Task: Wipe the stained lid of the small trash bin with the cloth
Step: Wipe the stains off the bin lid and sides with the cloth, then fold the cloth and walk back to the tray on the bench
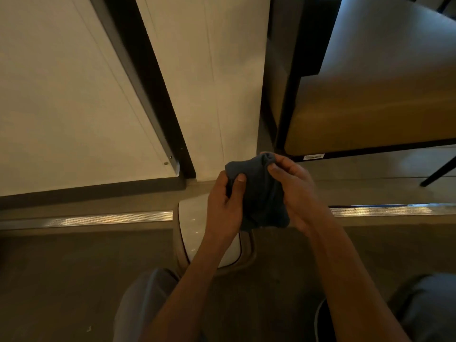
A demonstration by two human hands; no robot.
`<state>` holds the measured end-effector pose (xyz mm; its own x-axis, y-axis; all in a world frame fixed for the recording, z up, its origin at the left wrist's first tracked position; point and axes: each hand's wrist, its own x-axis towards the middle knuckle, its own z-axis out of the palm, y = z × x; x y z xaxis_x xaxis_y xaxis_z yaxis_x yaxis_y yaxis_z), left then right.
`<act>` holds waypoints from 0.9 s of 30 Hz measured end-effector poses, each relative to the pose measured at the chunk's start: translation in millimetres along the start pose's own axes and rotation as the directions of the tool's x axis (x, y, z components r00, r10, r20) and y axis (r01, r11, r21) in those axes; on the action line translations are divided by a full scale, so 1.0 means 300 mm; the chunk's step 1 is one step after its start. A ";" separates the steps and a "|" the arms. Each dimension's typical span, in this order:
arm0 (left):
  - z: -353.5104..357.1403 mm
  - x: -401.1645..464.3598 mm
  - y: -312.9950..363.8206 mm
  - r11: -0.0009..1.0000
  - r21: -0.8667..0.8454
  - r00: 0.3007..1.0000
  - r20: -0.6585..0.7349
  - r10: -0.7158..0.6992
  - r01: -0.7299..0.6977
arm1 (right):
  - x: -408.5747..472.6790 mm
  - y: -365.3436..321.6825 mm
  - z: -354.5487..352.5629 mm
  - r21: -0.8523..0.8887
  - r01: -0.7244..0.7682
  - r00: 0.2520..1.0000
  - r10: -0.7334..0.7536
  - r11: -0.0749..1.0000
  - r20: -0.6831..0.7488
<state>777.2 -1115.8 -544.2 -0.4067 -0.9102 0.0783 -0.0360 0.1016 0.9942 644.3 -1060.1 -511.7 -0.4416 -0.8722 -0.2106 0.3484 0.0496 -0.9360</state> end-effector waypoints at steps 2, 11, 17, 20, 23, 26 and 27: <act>0.026 -0.014 -0.015 0.998 -0.064 1.000 0.017 -0.020 0.021 | -0.003 0.032 -0.002 0.050 -0.044 0.999 0.045 0.998 -0.005; 0.103 -0.054 -0.101 0.986 -0.154 0.996 -0.064 -0.068 0.058 | 0.004 0.153 -0.058 -0.093 -0.009 1.000 0.011 0.996 0.018; 0.065 -0.051 -0.149 0.985 -0.151 0.993 -0.062 -0.098 0.087 | 0.051 0.196 -0.058 -0.122 0.059 0.998 -0.055 0.991 0.036; 0.046 -0.052 -0.162 0.985 -0.145 0.993 -0.063 -0.100 0.090 | 0.049 0.213 -0.056 -0.170 0.081 0.995 -0.071 0.982 0.068; 0.043 -0.061 -0.138 0.986 -0.117 0.987 -0.089 -0.132 0.121 | 0.039 0.184 -0.059 -0.223 0.052 0.997 -0.040 0.973 0.060; 0.053 -0.089 -0.058 0.976 -0.096 0.972 -0.111 -0.205 0.195 | -0.005 0.105 -0.055 -0.256 -0.016 0.997 0.035 0.967 0.068; 0.056 -0.102 -0.021 0.972 -0.079 0.965 -0.128 -0.229 0.220 | -0.027 0.071 -0.051 -0.269 -0.033 0.996 0.055 0.963 0.074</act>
<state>774.5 -1081.8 -554.2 -0.2669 -0.9531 -0.1427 -0.0524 -0.1335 0.9897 642.7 -1044.5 -534.2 -0.3594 -0.9018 -0.2399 0.1278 0.2070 -0.9700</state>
